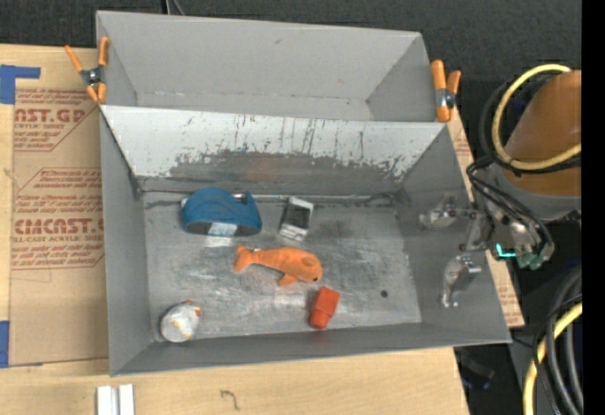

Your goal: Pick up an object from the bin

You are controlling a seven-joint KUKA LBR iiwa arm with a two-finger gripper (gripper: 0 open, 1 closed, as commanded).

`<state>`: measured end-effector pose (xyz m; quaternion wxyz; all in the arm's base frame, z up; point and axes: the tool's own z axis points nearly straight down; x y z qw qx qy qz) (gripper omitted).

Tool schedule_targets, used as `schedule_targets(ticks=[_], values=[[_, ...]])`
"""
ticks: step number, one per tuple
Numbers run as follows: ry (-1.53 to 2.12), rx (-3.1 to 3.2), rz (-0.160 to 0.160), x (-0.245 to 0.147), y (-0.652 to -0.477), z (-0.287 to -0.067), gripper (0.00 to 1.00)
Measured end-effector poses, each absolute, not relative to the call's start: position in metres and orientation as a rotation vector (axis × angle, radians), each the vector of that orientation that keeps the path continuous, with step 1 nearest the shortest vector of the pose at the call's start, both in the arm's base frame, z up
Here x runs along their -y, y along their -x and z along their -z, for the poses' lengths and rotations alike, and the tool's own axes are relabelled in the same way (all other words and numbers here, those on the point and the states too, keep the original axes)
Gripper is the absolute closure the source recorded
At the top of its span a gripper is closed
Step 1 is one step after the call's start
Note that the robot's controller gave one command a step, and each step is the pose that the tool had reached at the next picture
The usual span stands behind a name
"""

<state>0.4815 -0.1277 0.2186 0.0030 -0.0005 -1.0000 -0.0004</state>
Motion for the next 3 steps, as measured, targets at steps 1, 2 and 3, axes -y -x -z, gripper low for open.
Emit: schedule_targets(ticks=[1,2,3], values=[[-0.001,3.143,-0.001,0.127,-0.483,-0.222,0.00],[-0.096,3.147,-0.004,0.095,-0.503,-0.180,0.00],[-0.171,3.141,-0.001,0.060,-0.529,-0.125,0.00]])
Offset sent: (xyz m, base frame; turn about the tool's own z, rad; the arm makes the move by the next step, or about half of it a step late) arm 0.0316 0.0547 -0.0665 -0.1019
